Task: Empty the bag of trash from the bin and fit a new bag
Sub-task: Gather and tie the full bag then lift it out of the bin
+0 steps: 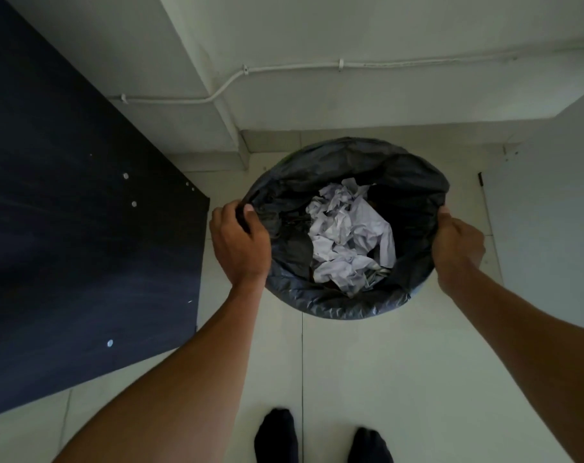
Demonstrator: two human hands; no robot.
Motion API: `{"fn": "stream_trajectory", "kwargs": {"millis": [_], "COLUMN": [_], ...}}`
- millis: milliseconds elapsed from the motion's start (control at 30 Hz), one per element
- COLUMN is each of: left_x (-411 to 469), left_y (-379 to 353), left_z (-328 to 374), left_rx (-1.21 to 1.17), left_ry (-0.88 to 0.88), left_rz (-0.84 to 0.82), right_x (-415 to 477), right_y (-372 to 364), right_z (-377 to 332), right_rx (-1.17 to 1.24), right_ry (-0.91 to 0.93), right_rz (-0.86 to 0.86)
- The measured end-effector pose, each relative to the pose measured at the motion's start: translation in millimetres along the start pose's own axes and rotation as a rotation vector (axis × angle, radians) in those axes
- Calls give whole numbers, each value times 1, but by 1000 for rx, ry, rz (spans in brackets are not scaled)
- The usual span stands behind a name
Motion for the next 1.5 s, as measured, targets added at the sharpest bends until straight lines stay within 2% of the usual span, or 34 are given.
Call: {"fn": "stream_trajectory", "kwargs": {"millis": [167,233,333,400,500,567,633,700,800,900,967,1067,1133,1167,1267,1300,1367,1433,1500], "left_x": [-14,-21,-29,-35,-50,-57,-61,-61,-58,-58,-59,-55,-50,-47,-47,-49,-51,-50,-45], "left_y": [6,11,17,18,20,24,30,38,52,56,60,72,80,80,76,77,85,96,105], "left_z": [0,5,6,-1,-7,-9,-8,-2,12,22,25,31,35,35,34,35,38,41,48], "left_rx": [107,129,122,92,112,124,113,103,74,82,38,-33,-52,-72,-102,-116,-106,-7,69], "left_ry": [178,140,95,161,337,370,346,304,313,391,439,345,321,340,416,395,308,247,234], "left_rz": [-146,-144,-97,-92,-220,-259,-236,-141,-51,-232,-319,-225,-147,-162,-344,-369,-292,-124,-45], "right_x": [-7,-18,-37,-44,-46,-48,-54,-60,-68,-78,-83,-86,-84,-84,-88,-91,-94,-94,-94], "right_y": [7,10,14,17,25,33,44,52,55,53,55,67,72,73,71,72,79,88,91], "right_z": [1,-3,-10,-7,8,13,7,-4,-21,-18,-17,-33,-41,-41,-32,-30,-37,-46,-59], "right_rx": [54,106,139,181,50,-70,-118,-104,-90,-197,-204,-167,-136,-153,-203,-193,-214,-240,-244], "right_ry": [22,60,220,159,-29,-2,70,117,114,-45,-45,106,113,77,-95,-91,40,174,204], "right_rz": [55,119,216,261,166,84,79,106,91,-49,-125,-48,-13,-33,-222,-260,-239,-126,-48]}}
Point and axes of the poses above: each hand's wrist, its own x-axis towards the middle knuckle, its own y-axis out of the back of the hand, z = x × y, the point moved 2 cm from there along x, towards the middle knuckle, and after that the axes turned 12 degrees about x, right-handed, at the moved point
